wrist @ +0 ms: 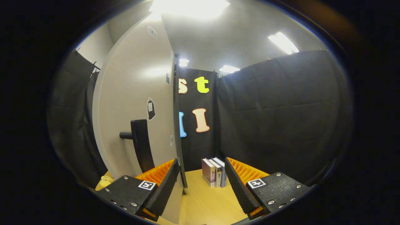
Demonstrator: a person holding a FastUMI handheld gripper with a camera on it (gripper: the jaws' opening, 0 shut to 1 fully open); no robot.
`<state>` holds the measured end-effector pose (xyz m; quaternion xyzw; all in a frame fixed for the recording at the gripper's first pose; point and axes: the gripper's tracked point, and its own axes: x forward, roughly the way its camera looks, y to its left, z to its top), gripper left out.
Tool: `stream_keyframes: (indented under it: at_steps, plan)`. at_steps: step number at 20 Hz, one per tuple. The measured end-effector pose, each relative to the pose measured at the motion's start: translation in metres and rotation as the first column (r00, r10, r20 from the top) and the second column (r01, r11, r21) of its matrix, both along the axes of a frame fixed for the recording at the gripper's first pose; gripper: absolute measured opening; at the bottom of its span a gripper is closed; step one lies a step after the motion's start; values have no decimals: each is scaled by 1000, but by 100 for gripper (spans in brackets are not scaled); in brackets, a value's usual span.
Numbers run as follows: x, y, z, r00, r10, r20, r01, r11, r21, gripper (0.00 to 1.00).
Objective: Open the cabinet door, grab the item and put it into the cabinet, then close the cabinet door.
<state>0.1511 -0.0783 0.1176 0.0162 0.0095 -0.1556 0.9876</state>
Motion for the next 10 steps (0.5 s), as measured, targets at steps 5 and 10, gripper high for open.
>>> stream_keyframes:
  at_steps: [5,10]
  plan:
    - [10,24,0,999,42,5,-42,999,-5,91]
    - [24,49,-5,994,105,2,-105,994,-6,91]
